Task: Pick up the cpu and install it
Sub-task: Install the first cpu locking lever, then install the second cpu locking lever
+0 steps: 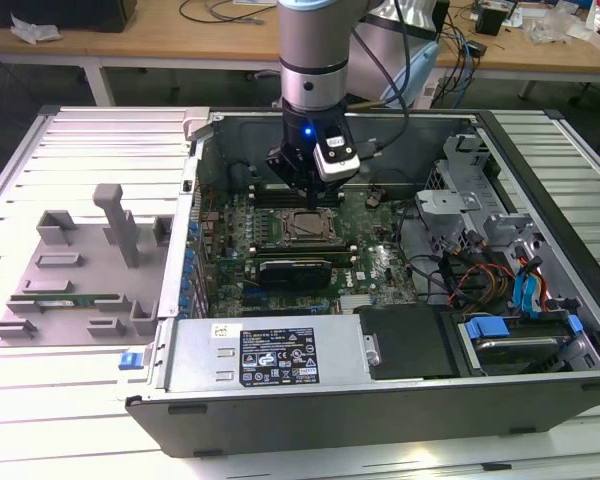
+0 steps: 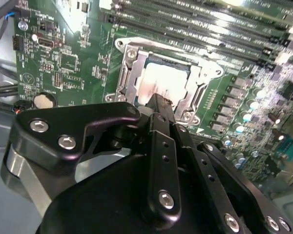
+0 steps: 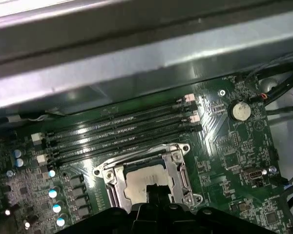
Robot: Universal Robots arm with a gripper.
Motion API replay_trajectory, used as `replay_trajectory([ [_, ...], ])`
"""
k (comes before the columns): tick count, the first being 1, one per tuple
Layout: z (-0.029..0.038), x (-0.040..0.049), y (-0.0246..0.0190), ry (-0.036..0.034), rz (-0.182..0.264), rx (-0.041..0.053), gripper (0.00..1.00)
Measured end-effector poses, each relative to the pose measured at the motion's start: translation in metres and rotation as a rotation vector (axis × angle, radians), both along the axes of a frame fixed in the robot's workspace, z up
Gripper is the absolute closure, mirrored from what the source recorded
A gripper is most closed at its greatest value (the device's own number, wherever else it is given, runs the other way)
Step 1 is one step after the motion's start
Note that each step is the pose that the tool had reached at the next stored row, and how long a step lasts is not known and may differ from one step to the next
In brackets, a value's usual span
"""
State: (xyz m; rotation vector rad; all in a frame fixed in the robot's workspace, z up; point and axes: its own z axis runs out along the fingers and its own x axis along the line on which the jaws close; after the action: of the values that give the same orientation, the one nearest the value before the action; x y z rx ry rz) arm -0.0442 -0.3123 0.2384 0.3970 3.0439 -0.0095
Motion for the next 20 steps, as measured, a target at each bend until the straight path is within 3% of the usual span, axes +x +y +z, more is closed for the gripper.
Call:
replay_trajectory([
  [3, -0.0005, 0.0000, -0.0074, 0.0037, 0.010, -0.0067, 0.89],
  [6, -0.0010, 0.0000, -0.0120, 0.0057, 0.023, -0.0122, 0.89],
  [20, -0.0011, 0.0000, -0.0127, 0.0086, 0.028, -0.0183, 0.89],
])
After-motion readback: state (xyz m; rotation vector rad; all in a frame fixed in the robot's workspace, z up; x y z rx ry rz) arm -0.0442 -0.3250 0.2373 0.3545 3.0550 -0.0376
